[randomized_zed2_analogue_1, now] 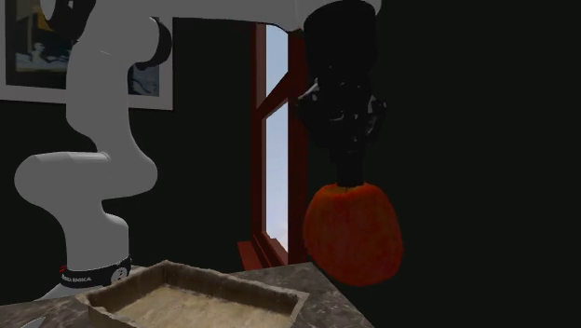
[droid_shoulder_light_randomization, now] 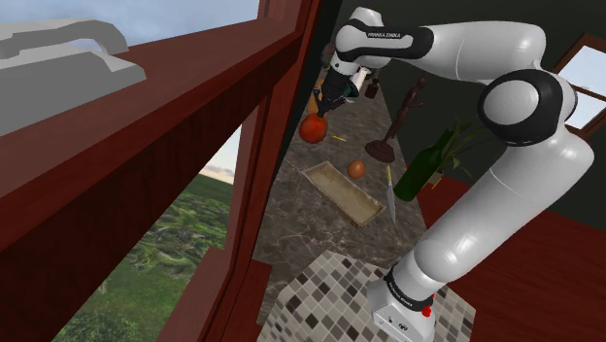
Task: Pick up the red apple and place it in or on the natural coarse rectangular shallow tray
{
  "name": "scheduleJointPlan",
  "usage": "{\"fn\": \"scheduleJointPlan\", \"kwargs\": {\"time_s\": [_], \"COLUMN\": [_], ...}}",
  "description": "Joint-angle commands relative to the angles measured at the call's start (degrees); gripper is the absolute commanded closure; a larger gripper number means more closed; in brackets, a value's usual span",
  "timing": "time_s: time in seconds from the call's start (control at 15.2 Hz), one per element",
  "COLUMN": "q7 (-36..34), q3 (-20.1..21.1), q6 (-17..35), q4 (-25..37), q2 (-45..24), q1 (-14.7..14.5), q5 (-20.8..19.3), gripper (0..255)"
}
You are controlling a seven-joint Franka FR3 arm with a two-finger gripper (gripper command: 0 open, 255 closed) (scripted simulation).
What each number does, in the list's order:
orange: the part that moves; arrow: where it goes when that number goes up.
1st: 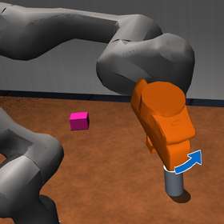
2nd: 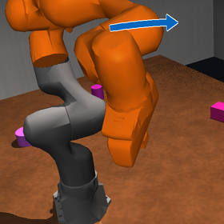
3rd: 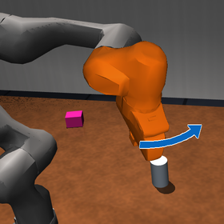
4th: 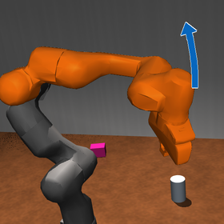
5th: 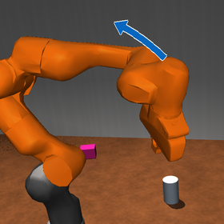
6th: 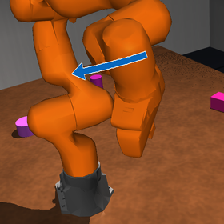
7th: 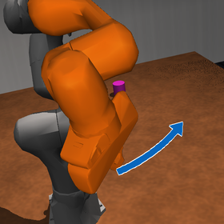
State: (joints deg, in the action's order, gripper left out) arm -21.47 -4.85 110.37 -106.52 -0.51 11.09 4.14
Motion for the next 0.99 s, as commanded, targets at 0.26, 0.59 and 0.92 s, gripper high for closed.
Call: {"fn": "scheduleJointPlan", "kwargs": {"time_s": [0.26, 0.59, 0.92], "q7": [0.0, 0.0, 0.1], "q3": [-0.1, -0.2, -0.3], "q6": [-1.6, -4.4, -9.0], "q4": [-7.6, -15.8, -22.2], "q2": [9.2, 20.3, 31.2], "q1": [0.2, 0.7, 1.5], "q5": [-0.9, -1.9, -2.8], "gripper": [255, 255, 255]}}
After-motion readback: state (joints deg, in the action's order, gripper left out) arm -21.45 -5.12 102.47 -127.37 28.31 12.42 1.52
